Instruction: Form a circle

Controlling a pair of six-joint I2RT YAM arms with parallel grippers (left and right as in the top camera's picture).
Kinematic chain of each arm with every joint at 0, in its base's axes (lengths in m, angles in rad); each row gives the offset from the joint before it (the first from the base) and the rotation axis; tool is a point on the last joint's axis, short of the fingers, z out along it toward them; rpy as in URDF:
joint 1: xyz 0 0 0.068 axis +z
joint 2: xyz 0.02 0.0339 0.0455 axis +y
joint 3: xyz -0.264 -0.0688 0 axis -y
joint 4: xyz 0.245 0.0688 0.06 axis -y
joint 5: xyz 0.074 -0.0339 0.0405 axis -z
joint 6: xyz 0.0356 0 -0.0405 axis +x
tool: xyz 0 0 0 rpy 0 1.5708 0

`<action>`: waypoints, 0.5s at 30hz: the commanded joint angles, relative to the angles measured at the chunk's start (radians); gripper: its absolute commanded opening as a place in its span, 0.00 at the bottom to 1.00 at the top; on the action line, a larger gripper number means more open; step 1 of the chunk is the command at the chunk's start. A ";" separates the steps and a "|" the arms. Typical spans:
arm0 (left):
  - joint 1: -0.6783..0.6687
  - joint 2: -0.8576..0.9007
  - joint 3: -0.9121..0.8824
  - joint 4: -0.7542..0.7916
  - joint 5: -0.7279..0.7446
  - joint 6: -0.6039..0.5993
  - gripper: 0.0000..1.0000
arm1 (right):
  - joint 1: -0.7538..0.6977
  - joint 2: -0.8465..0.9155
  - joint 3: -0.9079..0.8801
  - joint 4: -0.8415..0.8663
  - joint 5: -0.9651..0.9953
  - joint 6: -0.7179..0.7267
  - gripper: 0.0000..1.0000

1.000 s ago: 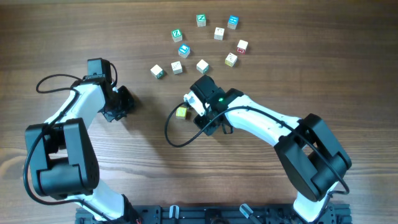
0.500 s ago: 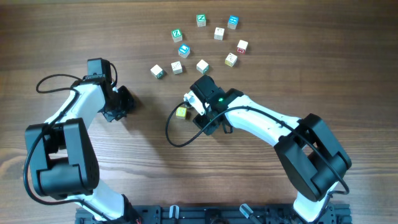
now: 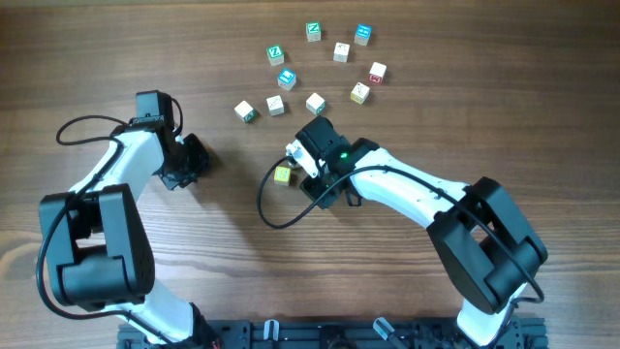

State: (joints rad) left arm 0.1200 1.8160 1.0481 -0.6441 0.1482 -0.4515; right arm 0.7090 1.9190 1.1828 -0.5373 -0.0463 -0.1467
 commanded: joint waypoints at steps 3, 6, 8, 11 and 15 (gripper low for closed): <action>0.000 -0.003 -0.007 0.000 0.013 -0.006 0.31 | -0.003 0.015 -0.006 0.001 -0.033 -0.008 0.57; 0.000 -0.003 -0.007 0.000 0.012 -0.006 0.31 | -0.003 -0.004 0.020 -0.029 -0.069 -0.007 0.57; 0.000 -0.003 -0.007 0.000 0.012 -0.006 0.31 | -0.003 -0.051 0.074 -0.084 -0.083 -0.001 0.57; 0.000 -0.003 -0.007 0.000 0.012 -0.006 0.31 | -0.008 -0.144 0.171 -0.170 -0.069 0.014 0.57; 0.000 -0.003 -0.007 0.000 0.013 -0.006 0.31 | -0.034 -0.205 0.180 -0.180 0.014 0.070 0.56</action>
State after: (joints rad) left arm 0.1200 1.8160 1.0481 -0.6441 0.1486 -0.4511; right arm 0.6991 1.7664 1.3396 -0.7048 -0.0921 -0.1257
